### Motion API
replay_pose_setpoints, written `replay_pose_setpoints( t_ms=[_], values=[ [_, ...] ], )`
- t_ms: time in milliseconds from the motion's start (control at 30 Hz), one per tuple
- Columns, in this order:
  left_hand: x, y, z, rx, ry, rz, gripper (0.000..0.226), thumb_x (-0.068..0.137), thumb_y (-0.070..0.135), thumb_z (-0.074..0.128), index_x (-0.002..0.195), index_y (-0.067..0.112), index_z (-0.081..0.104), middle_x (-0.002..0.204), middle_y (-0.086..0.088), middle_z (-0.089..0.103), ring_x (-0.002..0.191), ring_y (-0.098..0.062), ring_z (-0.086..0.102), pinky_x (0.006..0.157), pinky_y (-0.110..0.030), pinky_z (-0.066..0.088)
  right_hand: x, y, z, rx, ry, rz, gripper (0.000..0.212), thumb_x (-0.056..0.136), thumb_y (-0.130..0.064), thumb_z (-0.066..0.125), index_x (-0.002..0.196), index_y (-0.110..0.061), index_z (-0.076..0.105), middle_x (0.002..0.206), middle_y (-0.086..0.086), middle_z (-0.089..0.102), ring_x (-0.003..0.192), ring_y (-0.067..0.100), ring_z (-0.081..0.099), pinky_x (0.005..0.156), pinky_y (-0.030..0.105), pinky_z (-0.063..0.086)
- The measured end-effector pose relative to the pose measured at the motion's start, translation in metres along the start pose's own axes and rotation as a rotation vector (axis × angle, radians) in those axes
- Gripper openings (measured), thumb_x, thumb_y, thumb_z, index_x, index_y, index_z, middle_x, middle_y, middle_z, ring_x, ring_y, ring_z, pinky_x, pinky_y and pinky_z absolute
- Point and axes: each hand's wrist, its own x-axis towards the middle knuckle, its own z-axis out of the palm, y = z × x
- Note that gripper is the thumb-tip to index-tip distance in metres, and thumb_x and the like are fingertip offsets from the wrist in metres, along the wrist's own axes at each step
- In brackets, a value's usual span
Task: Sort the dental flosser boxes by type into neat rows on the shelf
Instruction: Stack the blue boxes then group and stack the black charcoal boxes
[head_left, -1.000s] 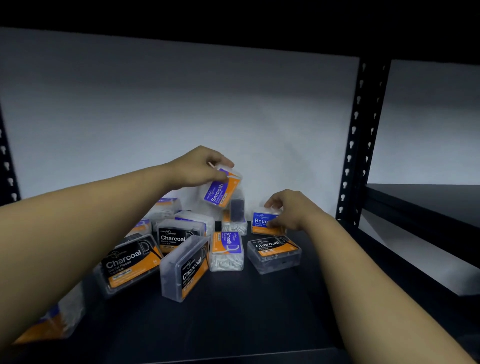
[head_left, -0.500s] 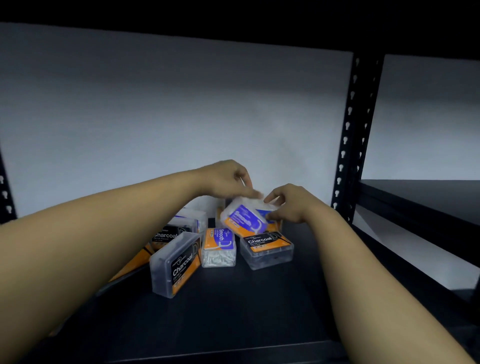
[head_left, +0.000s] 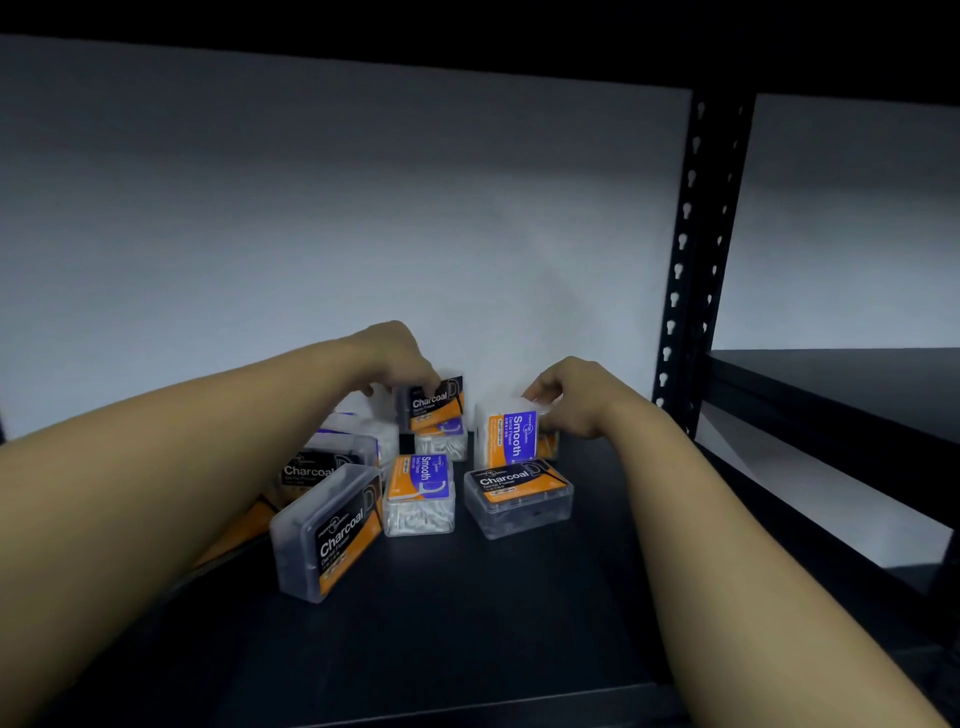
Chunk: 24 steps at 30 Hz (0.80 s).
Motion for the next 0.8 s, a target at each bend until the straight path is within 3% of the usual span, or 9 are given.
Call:
replay_pose_setpoints(
  t_ms=[100,233,300,367,433,500,600,733,800],
  values=[
    [0.002,-0.01,-0.002,-0.055,-0.016,0.044,0.03,0.077,0.021,0.078,0.103,0.008,0.076,0.113,-0.012,0.072,0.094,-0.026,0.065,0.076,-0.035,0.055,-0.001,0.0,-0.002,-0.008,0.003,-0.001,0.046,0.082,-0.027,0.087,0.125,-0.016,0.073,0.127,0.004,0.071,0.113,0.017,0.066,0.089,0.024,0.047],
    [0.004,-0.014,0.002,-0.059,-0.023,0.106,0.031,0.077,0.021,0.079,0.106,0.012,0.073,0.106,-0.007,0.07,0.087,-0.022,0.06,0.073,-0.032,0.05,-0.003,0.002,-0.004,-0.015,0.001,0.037,0.05,0.081,-0.024,0.088,0.128,-0.015,0.071,0.13,0.004,0.07,0.117,0.019,0.066,0.093,0.026,0.048],
    [0.003,-0.011,0.006,-0.012,0.042,0.197,0.042,0.076,0.029,0.081,0.114,0.016,0.069,0.113,-0.002,0.067,0.099,-0.019,0.062,0.084,-0.03,0.052,-0.004,0.004,-0.007,-0.02,0.002,0.075,0.05,0.081,-0.021,0.088,0.127,-0.014,0.071,0.131,0.005,0.07,0.117,0.02,0.065,0.095,0.028,0.05],
    [-0.005,-0.001,0.008,-0.007,0.153,0.367,0.042,0.079,0.035,0.08,0.116,0.019,0.067,0.114,0.002,0.065,0.102,-0.017,0.062,0.081,-0.027,0.05,-0.004,0.007,-0.009,-0.028,-0.002,0.114,0.048,0.082,-0.019,0.087,0.127,-0.015,0.071,0.131,0.006,0.069,0.115,0.02,0.065,0.092,0.029,0.051],
    [-0.022,0.017,0.009,-0.028,0.182,0.534,0.027,0.082,0.036,0.077,0.103,0.021,0.07,0.103,0.006,0.067,0.092,-0.012,0.062,0.071,-0.024,0.045,-0.005,0.009,-0.013,-0.027,-0.005,0.153,0.047,0.082,-0.019,0.087,0.126,-0.015,0.071,0.131,0.007,0.069,0.111,0.02,0.064,0.089,0.029,0.05],
    [-0.043,0.038,0.011,0.02,0.07,0.632,0.015,0.084,0.035,0.076,0.085,0.021,0.073,0.084,0.009,0.071,0.076,-0.005,0.063,0.067,-0.024,0.048,-0.007,0.011,-0.017,-0.017,-0.012,0.185,0.047,0.081,-0.018,0.088,0.125,-0.015,0.072,0.131,0.008,0.069,0.112,0.022,0.065,0.087,0.03,0.05],
    [-0.069,0.061,0.016,0.175,-0.114,0.657,0.02,0.084,0.037,0.077,0.076,0.019,0.074,0.075,0.006,0.073,0.066,-0.004,0.062,0.065,-0.025,0.05,-0.01,0.011,-0.022,-0.011,-0.039,0.218,0.047,0.081,-0.016,0.087,0.126,-0.014,0.073,0.13,0.008,0.069,0.108,0.023,0.064,0.071,0.029,0.049],
    [-0.083,0.064,0.01,0.243,-0.067,0.638,0.017,0.082,0.036,0.078,0.079,0.019,0.074,0.075,0.006,0.072,0.073,-0.011,0.066,0.074,-0.035,0.057,-0.013,0.012,-0.026,0.014,-0.026,0.218,0.043,0.083,-0.018,0.086,0.124,-0.015,0.074,0.128,0.008,0.071,0.102,0.022,0.062,0.064,0.028,0.045],
    [-0.085,0.056,0.003,0.32,-0.076,0.553,0.023,0.08,0.042,0.078,0.082,0.02,0.072,0.077,0.006,0.072,0.076,-0.013,0.067,0.078,-0.039,0.059,-0.014,0.012,-0.026,0.02,-0.034,0.214,0.048,0.084,-0.021,0.086,0.13,-0.016,0.071,0.132,0.008,0.068,0.104,0.022,0.059,0.071,0.03,0.047]
  ],
)
